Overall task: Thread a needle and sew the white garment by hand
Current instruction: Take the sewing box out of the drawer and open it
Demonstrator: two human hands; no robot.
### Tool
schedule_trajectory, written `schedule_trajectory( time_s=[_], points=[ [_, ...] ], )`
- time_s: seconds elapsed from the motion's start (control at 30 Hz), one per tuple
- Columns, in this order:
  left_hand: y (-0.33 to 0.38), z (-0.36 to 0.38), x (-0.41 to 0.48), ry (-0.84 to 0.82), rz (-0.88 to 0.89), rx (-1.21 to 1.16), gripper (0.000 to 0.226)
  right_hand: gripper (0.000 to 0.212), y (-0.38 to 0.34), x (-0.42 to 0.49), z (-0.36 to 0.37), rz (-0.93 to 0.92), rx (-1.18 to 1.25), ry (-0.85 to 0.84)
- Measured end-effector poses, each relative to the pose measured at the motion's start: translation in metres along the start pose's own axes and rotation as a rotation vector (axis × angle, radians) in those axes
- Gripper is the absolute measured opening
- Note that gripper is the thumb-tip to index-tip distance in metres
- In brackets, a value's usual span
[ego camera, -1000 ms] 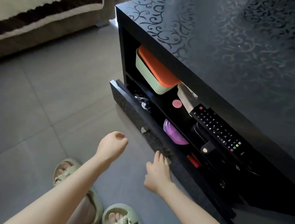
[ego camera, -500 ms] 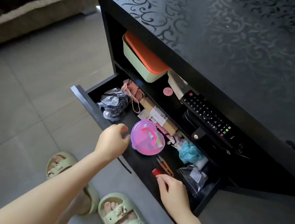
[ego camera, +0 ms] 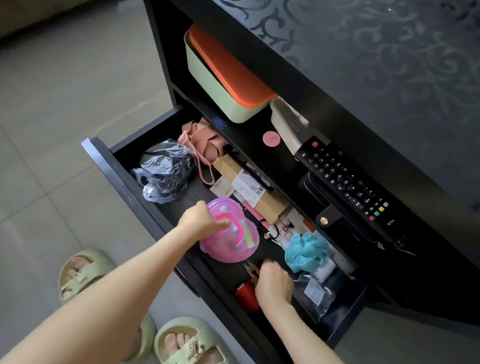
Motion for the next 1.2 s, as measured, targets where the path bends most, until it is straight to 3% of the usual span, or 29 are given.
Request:
schedule_trajectory(
  time_s=[0.13, 0.23, 0.4, 0.5, 0.6, 0.93, 1.03, 1.1, 1.2],
  points=[
    [-0.009, 0.017, 0.011, -0.049, -0.112, -0.37, 0.065, 0.025, 0.011, 0.005, -0.005, 0.048, 0.043, -0.051],
    [-0.005, 0.015, 0.004, -0.051, -0.121, -0.374, 0.057, 0.009, 0.021, -0.005, -0.023, 0.035, 0.244, 0.0],
    [0.016, -0.015, -0.019, -0.037, -0.08, -0.423, 0.064, 0.029, 0.019, -0.061, -0.053, -0.204, 0.622, -0.076],
    [0.029, -0.046, -0.048, 0.016, -0.052, -0.504, 0.06, 0.025, 0.008, -0.1, -0.054, -0.393, 0.441, -0.137],
    [0.031, -0.073, -0.083, 0.069, -0.044, -0.567, 0.057, 0.042, 0.001, -0.116, -0.04, -0.461, 0.128, -0.105],
    [0.036, -0.134, -0.182, 0.25, -0.037, -0.587, 0.052, 0.036, 0.004, -0.106, -0.067, -0.475, 0.012, 0.166],
    [0.044, -0.142, -0.202, 0.277, 0.003, -0.658, 0.049, 0.03, 0.015, -0.088, -0.092, -0.412, -0.008, 0.11],
    [0.054, -0.144, -0.212, 0.293, 0.038, -0.682, 0.047, 0.027, 0.019, -0.086, -0.115, -0.398, 0.033, 0.095],
    [0.074, -0.145, -0.227, 0.297, 0.086, -0.714, 0.037, 0.022, 0.023, -0.109, -0.163, -0.432, 0.231, 0.222]
  ],
)
Point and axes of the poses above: each hand's wrist, its own x-axis towards the middle knuckle, its own z-axis out of the palm, y = z × x, the point moved 8 cm from there along x, towards the middle knuckle, and after that the axes turned 10 degrees about z, right-handed, at the moved point
